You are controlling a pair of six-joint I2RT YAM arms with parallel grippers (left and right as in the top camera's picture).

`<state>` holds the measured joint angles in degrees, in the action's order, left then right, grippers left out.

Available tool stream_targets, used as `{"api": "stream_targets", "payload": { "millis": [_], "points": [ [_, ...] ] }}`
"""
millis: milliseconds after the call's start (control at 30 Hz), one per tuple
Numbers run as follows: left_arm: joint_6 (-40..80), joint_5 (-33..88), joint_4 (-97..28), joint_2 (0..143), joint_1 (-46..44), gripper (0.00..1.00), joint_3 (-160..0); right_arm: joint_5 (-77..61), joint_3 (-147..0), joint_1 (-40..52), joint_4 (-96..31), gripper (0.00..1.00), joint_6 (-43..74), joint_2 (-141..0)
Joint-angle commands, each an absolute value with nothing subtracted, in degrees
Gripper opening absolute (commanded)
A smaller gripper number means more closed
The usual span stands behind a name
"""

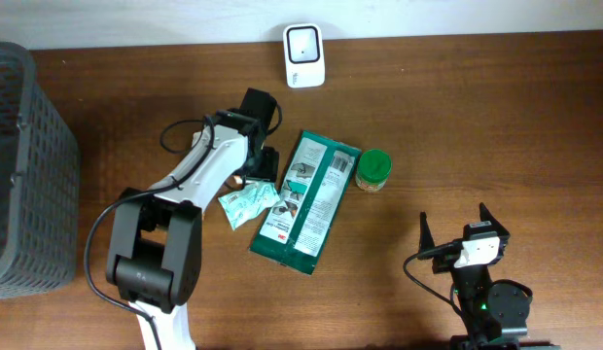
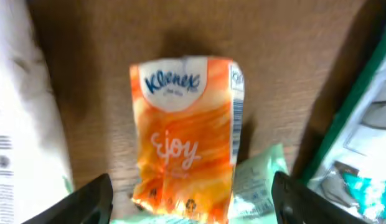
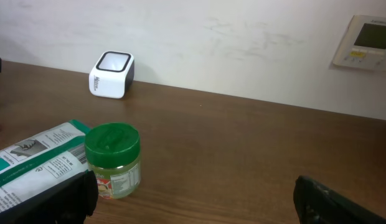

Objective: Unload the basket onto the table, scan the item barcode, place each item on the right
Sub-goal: 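Place the tissue pack on the table beside the tube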

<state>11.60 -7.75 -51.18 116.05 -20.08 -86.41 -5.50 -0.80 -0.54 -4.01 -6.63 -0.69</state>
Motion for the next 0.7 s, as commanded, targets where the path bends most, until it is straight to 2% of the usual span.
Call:
{"api": "stream_targets", "payload": {
  "millis": [0,133,367,533,667],
  "points": [
    [11.5,-8.4,-54.2,111.9,-19.7,0.82,-94.8,-5.5,-0.3,-0.3,-4.1,0.98,-6.6,-0.4],
    [11.0,-7.6,-60.2,107.9,-19.7,0.99,-105.1,-5.6,-0.3,-0.3,-4.1,0.98,-6.6,-0.4],
    [8.6,-2.2,-69.5,104.7,-18.3,0.99,-116.6,-5.5,-0.3,-0.3,-4.1,0.98,-6.6,-0.4],
    [5.9,12.8,-70.8,104.7,-9.1,1.0,-117.7,-5.6,-0.3,-0.3,-4.0,0.98,-6.6,-0.4],
    [2.9,15.4,-72.0,104.7,-5.7,0.99,-117.7,-5.6,-0.3,-0.3,-4.0,0.98,-6.6,-0.4]
  ]
}}
